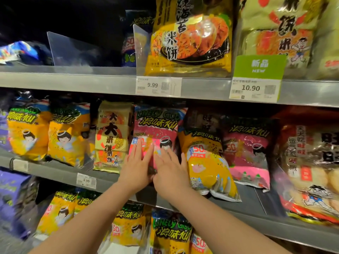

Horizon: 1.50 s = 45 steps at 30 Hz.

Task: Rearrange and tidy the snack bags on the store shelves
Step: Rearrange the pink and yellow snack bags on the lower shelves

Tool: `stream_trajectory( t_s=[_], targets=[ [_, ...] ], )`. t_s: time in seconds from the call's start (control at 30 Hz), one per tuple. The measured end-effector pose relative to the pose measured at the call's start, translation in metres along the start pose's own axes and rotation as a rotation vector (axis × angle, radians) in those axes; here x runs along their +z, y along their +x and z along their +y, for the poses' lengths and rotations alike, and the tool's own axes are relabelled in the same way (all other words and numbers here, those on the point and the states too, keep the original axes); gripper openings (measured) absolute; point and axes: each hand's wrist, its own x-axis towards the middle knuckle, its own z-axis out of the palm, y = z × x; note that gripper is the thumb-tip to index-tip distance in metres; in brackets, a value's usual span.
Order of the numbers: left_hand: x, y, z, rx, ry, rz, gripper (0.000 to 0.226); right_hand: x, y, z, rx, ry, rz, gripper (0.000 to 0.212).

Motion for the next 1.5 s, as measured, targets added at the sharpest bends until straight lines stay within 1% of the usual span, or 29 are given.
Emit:
stream_trajectory(
  t_s=[0.07, 0.13, 0.23, 0.27, 0.37, 0.43, 0.5, 0.57, 0.67, 0.73, 0.8, 0.83, 0.9, 0.97, 1.07, 1.17, 1.23, 1.3, 1.4, 1.47, 1.5],
  targets=[
    [-0.007, -0.005, -0.001, -0.010, -0.062, 0.006, 0.094, -0.005, -0.005, 0.003, 0.021, 0.034, 0.019, 0.062],
    [-0.014, -0.012, -0.002, -0.031, -0.123, 0.066, 0.086, -0.009, -0.009, 0.006, 0.047, 0.062, 0.028, 0.061],
    [-0.026, -0.024, 0.005, -0.036, -0.169, 0.213, 0.062, -0.015, -0.016, 0.012, 0.092, 0.096, 0.046, 0.060],
    [-0.029, -0.028, 0.009, -0.024, -0.165, 0.234, 0.052, -0.016, -0.018, 0.014, 0.102, 0.098, 0.059, 0.059],
    [-0.037, -0.036, 0.018, -0.019, -0.165, 0.226, 0.027, -0.018, -0.025, 0.015, 0.111, 0.090, 0.094, 0.049],
    [-0.041, -0.040, 0.018, -0.003, -0.172, 0.243, 0.021, -0.020, -0.028, 0.011, 0.106, 0.095, 0.092, 0.042],
    [-0.044, -0.043, 0.014, -0.005, -0.203, 0.248, 0.022, -0.022, -0.030, 0.008, 0.106, 0.106, 0.100, 0.039],
    [-0.047, -0.047, 0.010, -0.023, -0.232, 0.246, 0.023, -0.026, -0.033, 0.010, 0.137, 0.138, 0.162, 0.036],
    [-0.049, -0.052, 0.016, 0.005, -0.301, 0.205, 0.023, -0.027, -0.034, 0.029, 0.277, 0.123, 0.288, 0.037],
    [-0.046, -0.053, 0.027, 0.024, -0.380, 0.174, 0.025, -0.021, -0.037, 0.052, 0.431, 0.098, 0.276, 0.047],
    [-0.039, -0.051, 0.042, 0.048, -0.445, 0.123, 0.030, -0.014, -0.042, 0.074, 0.591, 0.146, 0.201, 0.063],
    [-0.035, -0.049, 0.049, 0.056, -0.464, 0.088, 0.033, -0.011, -0.045, 0.083, 0.652, 0.180, 0.162, 0.073],
    [-0.027, -0.046, 0.063, 0.063, -0.463, 0.026, 0.043, -0.006, -0.050, 0.094, 0.715, 0.251, 0.113, 0.090],
    [-0.022, -0.042, 0.072, 0.055, -0.402, -0.001, 0.048, -0.006, -0.052, 0.099, 0.725, 0.301, 0.098, 0.099],
    [-0.020, -0.038, 0.081, 0.005, -0.337, -0.059, 0.049, -0.005, -0.051, 0.100, 0.735, 0.342, 0.092, 0.108],
    [-0.016, -0.039, 0.088, 0.013, -0.245, -0.125, 0.050, -0.002, -0.052, 0.101, 0.740, 0.366, 0.086, 0.107],
    [-0.014, -0.041, 0.093, 0.027, -0.216, -0.123, 0.048, 0.000, -0.054, 0.101, 0.730, 0.387, 0.096, 0.106],
    [-0.014, -0.042, 0.096, -0.001, -0.241, -0.119, 0.050, 0.002, -0.056, 0.102, 0.705, 0.428, 0.128, 0.104],
    [-0.015, -0.042, 0.101, -0.059, -0.306, -0.169, 0.067, 0.001, -0.063, 0.102, 0.680, 0.508, 0.192, 0.100],
    [-0.019, -0.044, 0.107, -0.102, -0.401, -0.207, 0.076, -0.002, -0.070, 0.101, 0.680, 0.537, 0.223, 0.099],
    [-0.022, -0.045, 0.110, -0.121, -0.463, -0.209, 0.074, -0.003, -0.074, 0.101, 0.672, 0.544, 0.239, 0.099]
  ],
)
